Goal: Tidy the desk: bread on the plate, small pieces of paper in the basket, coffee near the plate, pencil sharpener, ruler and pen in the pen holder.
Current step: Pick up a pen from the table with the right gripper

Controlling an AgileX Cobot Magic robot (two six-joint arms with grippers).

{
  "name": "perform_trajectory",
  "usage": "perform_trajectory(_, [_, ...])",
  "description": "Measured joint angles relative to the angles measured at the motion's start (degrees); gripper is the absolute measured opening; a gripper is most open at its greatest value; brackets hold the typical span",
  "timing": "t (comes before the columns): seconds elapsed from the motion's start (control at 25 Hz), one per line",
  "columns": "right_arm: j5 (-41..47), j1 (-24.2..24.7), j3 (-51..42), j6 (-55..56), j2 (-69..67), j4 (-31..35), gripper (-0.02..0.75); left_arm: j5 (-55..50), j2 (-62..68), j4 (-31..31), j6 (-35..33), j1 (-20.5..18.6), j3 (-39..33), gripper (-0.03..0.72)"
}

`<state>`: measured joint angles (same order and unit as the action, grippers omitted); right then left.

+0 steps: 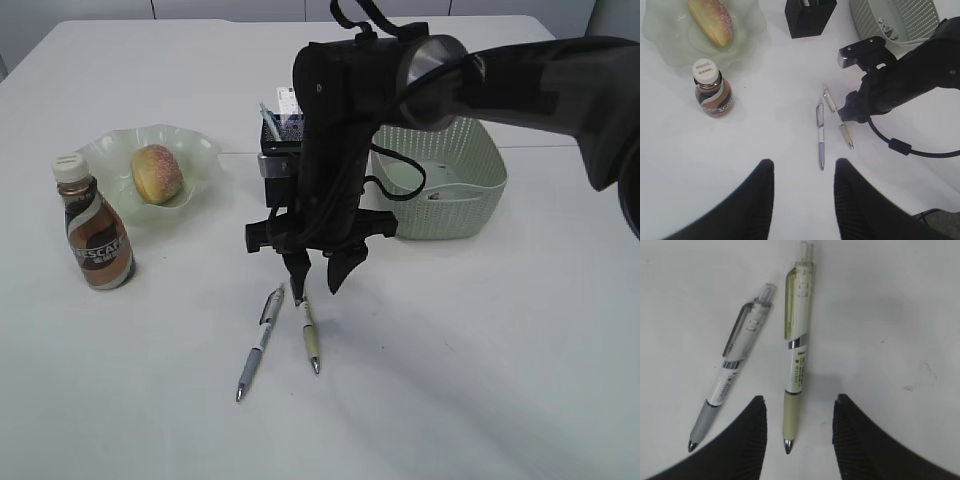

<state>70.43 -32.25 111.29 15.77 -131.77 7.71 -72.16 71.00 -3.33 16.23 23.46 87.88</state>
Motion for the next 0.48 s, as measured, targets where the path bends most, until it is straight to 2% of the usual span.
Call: perform_trajectory(0.48, [-0.3,-1.2,0.0,0.8,-2.5,-1.2,0.326,0.0,0.0,-0.2,0.0,0.0,0.0,0.299])
